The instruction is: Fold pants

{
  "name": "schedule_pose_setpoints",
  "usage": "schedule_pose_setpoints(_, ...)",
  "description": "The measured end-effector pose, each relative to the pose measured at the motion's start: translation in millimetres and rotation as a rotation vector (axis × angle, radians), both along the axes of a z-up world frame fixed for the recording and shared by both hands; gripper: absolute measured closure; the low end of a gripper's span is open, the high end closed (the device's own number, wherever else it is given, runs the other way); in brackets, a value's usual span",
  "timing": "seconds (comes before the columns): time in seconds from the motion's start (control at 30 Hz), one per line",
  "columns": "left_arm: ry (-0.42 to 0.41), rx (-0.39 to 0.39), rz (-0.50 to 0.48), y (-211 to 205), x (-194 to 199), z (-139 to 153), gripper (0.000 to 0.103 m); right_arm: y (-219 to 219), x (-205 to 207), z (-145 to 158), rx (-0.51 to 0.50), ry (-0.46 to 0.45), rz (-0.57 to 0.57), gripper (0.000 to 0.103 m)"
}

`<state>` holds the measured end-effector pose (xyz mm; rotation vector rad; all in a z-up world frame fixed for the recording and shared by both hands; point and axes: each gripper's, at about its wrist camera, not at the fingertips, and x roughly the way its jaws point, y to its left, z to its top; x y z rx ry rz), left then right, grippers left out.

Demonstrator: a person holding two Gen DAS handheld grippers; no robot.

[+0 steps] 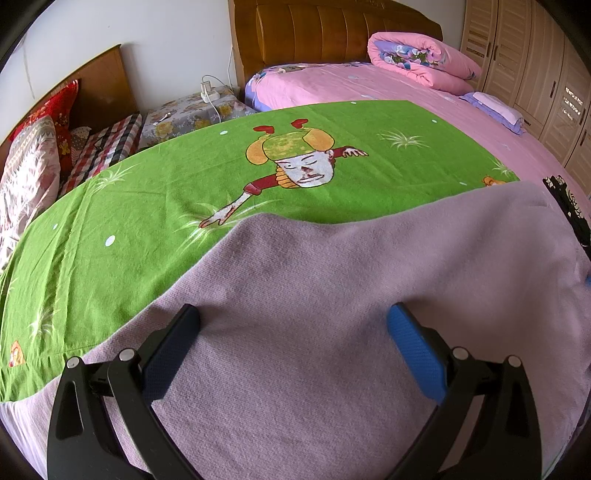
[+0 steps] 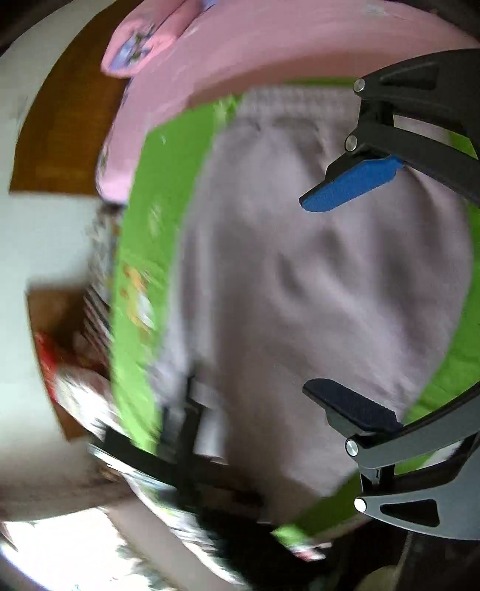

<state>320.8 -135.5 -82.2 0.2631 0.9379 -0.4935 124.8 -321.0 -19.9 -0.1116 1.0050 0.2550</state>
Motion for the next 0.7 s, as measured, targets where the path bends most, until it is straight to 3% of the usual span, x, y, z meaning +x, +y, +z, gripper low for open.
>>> schedule_pose_setpoints(0.03,0.0,-0.001,0.0,0,0,0,0.001,-5,-3,-14,-0.032,0.034,-0.015,0.014)
schedule_pose_setpoints(0.07,0.001,-0.002,-0.001,0,0,0,0.001,-7,-9,-15,-0.029,0.01,0.0,0.015)
schedule_pose_setpoints(0.53,0.002,-0.006,-0.001,1,1,1,0.002,-1,-14,-10,-0.107,0.101,-0.03,0.016)
schedule_pose_setpoints(0.63,0.003,-0.022,-0.002,4,-1,3,0.002,5,-10,-1,-0.17,0.144,-0.039,0.015)
schedule_pose_setpoints(0.7,-0.002,-0.06,0.025,13,-2,9,0.002,17,-2,16,-0.281,0.096,-0.054,0.015)
